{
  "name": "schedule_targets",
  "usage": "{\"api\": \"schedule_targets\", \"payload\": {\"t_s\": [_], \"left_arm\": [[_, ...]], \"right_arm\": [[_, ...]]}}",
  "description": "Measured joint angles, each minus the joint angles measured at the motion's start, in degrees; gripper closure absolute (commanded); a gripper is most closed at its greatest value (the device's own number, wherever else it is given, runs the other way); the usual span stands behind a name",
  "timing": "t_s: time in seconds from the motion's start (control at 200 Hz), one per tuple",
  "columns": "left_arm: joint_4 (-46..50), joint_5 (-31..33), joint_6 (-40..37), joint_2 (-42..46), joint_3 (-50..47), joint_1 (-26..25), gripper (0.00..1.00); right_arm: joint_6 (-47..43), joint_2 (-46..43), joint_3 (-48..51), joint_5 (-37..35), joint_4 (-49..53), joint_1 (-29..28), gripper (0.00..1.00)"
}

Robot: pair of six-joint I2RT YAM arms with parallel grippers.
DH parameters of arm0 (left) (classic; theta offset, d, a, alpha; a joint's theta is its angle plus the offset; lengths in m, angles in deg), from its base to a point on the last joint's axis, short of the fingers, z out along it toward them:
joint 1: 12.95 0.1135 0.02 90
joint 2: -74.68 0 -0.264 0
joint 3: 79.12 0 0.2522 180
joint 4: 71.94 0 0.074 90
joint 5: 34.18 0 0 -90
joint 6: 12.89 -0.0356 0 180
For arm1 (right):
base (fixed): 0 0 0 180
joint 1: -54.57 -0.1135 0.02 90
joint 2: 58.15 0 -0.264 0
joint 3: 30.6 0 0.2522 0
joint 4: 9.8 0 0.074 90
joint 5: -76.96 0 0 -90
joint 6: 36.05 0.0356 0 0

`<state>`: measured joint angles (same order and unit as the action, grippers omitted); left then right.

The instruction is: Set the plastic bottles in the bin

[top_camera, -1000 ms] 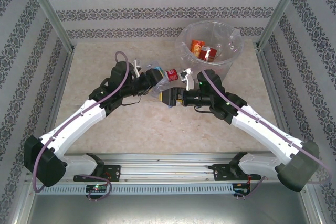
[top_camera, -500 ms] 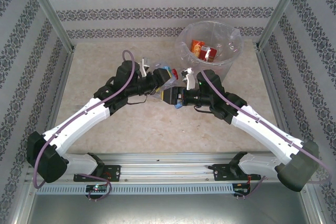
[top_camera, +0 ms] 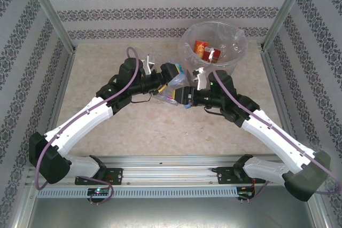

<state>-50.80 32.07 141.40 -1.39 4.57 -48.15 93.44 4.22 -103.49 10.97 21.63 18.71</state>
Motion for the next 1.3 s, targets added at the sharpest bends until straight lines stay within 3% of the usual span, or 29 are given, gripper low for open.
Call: {"api": "schedule_targets", "payload": {"t_s": [0.175,0.355,0.55,0.759,1.134,1.304], "left_arm": [[-1.0,-0.7,-4.1,0.0,3.6,0.0,0.00],[-0.3,-2.8,-14.0,0.0,6.9,0.0,0.00],[10.0,-1.6,-26.7,1.2,11.4,0.0,0.00],[21.2,2.2,-36.9,5.5,12.2,0.0,0.00],[33.5,11.8,-40.5,9.9,11.4,0.0,0.00],[40.7,17.2,-39.6,7.9,11.4,0.0,0.00]], "right_arm": [[-2.1,-3.2,-2.3,0.1,4.7,4.6,0.43],[-5.6,-3.6,-8.9,0.9,12.3,12.9,0.43],[-9.4,-0.5,-18.1,2.2,19.7,21.7,0.43],[-13.2,8.9,-26.9,3.5,25.1,28.2,0.42],[-15.9,27.3,-43.2,4.0,32.3,31.6,0.37],[-16.2,32.6,-49.1,2.1,35.3,31.6,0.20]]}}
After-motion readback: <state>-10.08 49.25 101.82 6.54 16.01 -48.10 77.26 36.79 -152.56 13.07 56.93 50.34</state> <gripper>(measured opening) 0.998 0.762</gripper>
